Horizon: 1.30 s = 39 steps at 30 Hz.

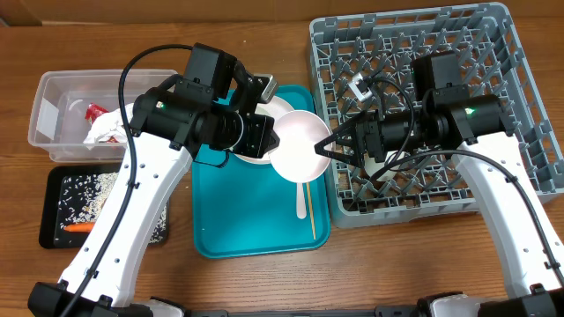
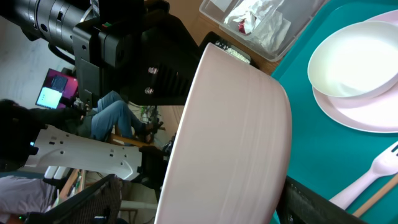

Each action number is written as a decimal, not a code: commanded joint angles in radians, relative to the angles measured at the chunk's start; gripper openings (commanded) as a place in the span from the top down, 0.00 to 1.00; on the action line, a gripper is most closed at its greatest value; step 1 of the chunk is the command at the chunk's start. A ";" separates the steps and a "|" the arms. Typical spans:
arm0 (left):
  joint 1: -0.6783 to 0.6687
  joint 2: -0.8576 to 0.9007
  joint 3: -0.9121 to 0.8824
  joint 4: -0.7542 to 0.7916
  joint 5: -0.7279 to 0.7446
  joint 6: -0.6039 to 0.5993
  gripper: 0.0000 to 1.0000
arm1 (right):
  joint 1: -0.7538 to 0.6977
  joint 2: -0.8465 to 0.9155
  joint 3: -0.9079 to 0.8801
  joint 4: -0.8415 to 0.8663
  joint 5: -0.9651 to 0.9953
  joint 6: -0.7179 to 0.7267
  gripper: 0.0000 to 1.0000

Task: Sort waste into correct bins and load items into the dishwasher
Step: 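Close the right gripper on the pink bowl held by the left gripper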

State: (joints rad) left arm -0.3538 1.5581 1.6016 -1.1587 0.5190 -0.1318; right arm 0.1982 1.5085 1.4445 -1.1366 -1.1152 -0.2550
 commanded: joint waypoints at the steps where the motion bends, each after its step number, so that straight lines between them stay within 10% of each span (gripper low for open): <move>1: -0.007 0.006 0.014 0.004 -0.006 -0.014 0.96 | 0.005 -0.001 -0.001 0.006 -0.010 0.006 0.19; 39: -0.007 0.007 0.014 0.009 -0.006 -0.014 0.94 | 0.005 -0.001 -0.019 0.010 0.001 0.006 0.57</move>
State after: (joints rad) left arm -0.3538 1.5581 1.6016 -1.1580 0.5041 -0.1314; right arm 0.1967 1.5085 1.4303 -1.1297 -1.0721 -0.2325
